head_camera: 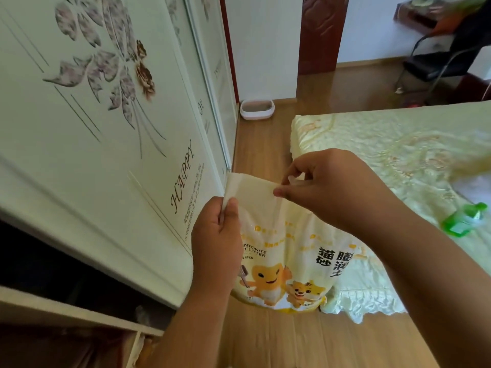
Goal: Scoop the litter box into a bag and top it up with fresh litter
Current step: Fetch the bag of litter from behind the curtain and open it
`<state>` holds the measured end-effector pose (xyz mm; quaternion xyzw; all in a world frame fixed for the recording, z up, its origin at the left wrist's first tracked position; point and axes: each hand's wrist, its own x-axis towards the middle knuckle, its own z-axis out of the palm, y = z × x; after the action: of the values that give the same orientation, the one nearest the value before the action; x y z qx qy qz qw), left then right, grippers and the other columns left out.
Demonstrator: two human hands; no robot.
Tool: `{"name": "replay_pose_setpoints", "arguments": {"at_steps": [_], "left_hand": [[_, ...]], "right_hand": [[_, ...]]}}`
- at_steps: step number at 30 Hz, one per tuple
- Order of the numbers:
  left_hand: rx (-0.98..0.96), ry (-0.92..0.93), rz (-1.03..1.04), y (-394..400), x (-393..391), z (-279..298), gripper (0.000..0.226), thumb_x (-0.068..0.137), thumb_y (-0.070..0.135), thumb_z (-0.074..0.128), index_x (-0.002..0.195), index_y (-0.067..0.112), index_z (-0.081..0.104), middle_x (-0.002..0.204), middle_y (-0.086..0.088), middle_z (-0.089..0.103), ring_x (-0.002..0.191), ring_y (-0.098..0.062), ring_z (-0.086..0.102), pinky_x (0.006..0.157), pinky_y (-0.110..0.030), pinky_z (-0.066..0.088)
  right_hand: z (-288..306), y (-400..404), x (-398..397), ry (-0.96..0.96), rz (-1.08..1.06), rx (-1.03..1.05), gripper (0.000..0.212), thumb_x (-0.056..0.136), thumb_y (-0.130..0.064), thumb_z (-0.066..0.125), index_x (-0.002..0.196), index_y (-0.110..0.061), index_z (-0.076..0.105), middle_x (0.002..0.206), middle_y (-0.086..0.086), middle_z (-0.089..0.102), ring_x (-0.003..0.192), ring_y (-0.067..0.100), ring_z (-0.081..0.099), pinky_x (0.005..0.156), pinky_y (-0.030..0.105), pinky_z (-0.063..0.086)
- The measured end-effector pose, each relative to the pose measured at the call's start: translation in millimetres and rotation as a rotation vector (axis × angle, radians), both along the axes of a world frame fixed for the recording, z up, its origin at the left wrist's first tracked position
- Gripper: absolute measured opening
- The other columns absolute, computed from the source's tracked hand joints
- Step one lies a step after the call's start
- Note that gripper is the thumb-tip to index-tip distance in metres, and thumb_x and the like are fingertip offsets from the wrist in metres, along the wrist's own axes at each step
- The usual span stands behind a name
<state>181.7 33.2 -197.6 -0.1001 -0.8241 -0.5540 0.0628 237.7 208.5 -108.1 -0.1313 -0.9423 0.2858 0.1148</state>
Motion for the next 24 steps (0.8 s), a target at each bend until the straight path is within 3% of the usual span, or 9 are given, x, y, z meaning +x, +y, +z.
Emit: {"name": "replay_pose_setpoints", "arguments": {"at_steps": [5, 7, 9, 13, 16, 18, 21, 24], "left_hand": [[-0.026, 0.004, -0.040, 10.5, -47.6, -6.3, 0.037, 0.105, 0.035, 0.051, 0.073, 0.016, 0.047, 0.070, -0.012, 0.054, 0.061, -0.024, 0.050, 0.056, -0.042, 0.047], [-0.039, 0.018, -0.060, 12.9, -72.5, -10.8, 0.038, 0.105, 0.034, 0.051, 0.072, 0.017, 0.045, 0.066, -0.006, 0.050, 0.056, -0.010, 0.043, 0.053, -0.029, 0.041], [-0.026, 0.004, -0.083, 15.0, -99.9, -13.1, 0.037, 0.105, 0.033, 0.051, 0.070, 0.020, 0.045, 0.062, 0.004, 0.046, 0.056, -0.006, 0.042, 0.051, -0.019, 0.037], [-0.003, 0.001, -0.144, 20.1, -156.5, -10.3, 0.037, 0.105, 0.032, 0.050, 0.070, 0.024, 0.044, 0.062, 0.012, 0.046, 0.056, -0.005, 0.042, 0.051, -0.017, 0.036], [0.005, 0.017, -0.173, 27.1, -194.9, -11.1, 0.038, 0.106, 0.030, 0.049, 0.069, 0.026, 0.040, 0.063, 0.011, 0.043, 0.057, -0.006, 0.040, 0.051, -0.017, 0.033], [0.000, 0.017, -0.173, 29.9, -215.2, -13.3, 0.039, 0.106, 0.029, 0.049, 0.068, 0.025, 0.038, 0.063, 0.010, 0.039, 0.057, -0.007, 0.038, 0.051, -0.018, 0.031], [0.028, 0.003, -0.172, 33.1, -239.5, -16.3, 0.039, 0.106, 0.026, 0.049, 0.068, 0.031, 0.040, 0.063, 0.014, 0.046, 0.059, -0.001, 0.045, 0.054, -0.014, 0.034], [0.022, 0.025, -0.158, 39.7, -263.5, -16.5, 0.036, 0.106, 0.025, 0.049, 0.070, 0.026, 0.043, 0.066, 0.009, 0.047, 0.062, 0.001, 0.047, 0.055, -0.012, 0.037]], "right_hand": [[-7.6, 4.9, -37.6, -0.011, -0.043, -0.037, 0.020, 0.082, -0.046, 0.078, 0.080, -0.027, 0.073, 0.055, -0.012, 0.053, 0.048, -0.010, 0.052, 0.042, 0.012, 0.029], [-10.4, 3.1, -55.6, -0.011, -0.066, -0.036, 0.020, 0.083, -0.045, 0.078, 0.080, -0.026, 0.073, 0.054, -0.011, 0.054, 0.046, -0.007, 0.052, 0.046, 0.016, 0.031], [-9.3, 1.0, -76.4, 0.000, -0.092, -0.026, 0.020, 0.083, -0.045, 0.078, 0.081, -0.026, 0.073, 0.055, -0.010, 0.055, 0.043, -0.002, 0.052, 0.048, 0.018, 0.034], [-5.3, -1.9, -122.0, 0.007, -0.146, -0.031, 0.019, 0.084, -0.044, 0.077, 0.079, -0.026, 0.072, 0.048, -0.013, 0.053, 0.049, -0.011, 0.052, 0.047, 0.019, 0.031], [-10.9, -4.4, -153.5, 0.017, -0.194, -0.037, 0.021, 0.084, -0.045, 0.076, 0.079, -0.025, 0.071, 0.052, -0.027, 0.056, 0.050, -0.011, 0.053, 0.047, 0.019, 0.032], [-15.5, -8.3, -170.9, 0.022, -0.202, -0.023, 0.019, 0.084, -0.045, 0.076, 0.080, -0.026, 0.072, 0.054, -0.015, 0.055, 0.051, -0.005, 0.053, 0.047, 0.017, 0.033], [-21.8, -8.6, -194.6, 0.020, -0.198, -0.016, 0.019, 0.084, -0.046, 0.076, 0.082, -0.027, 0.073, 0.057, -0.014, 0.054, 0.054, 0.000, 0.053, 0.047, 0.013, 0.033], [-27.8, 1.8, -220.2, 0.037, -0.197, -0.039, 0.020, 0.083, -0.045, 0.077, 0.079, -0.026, 0.073, 0.056, -0.031, 0.055, 0.058, -0.010, 0.053, 0.046, 0.015, 0.032]]}}
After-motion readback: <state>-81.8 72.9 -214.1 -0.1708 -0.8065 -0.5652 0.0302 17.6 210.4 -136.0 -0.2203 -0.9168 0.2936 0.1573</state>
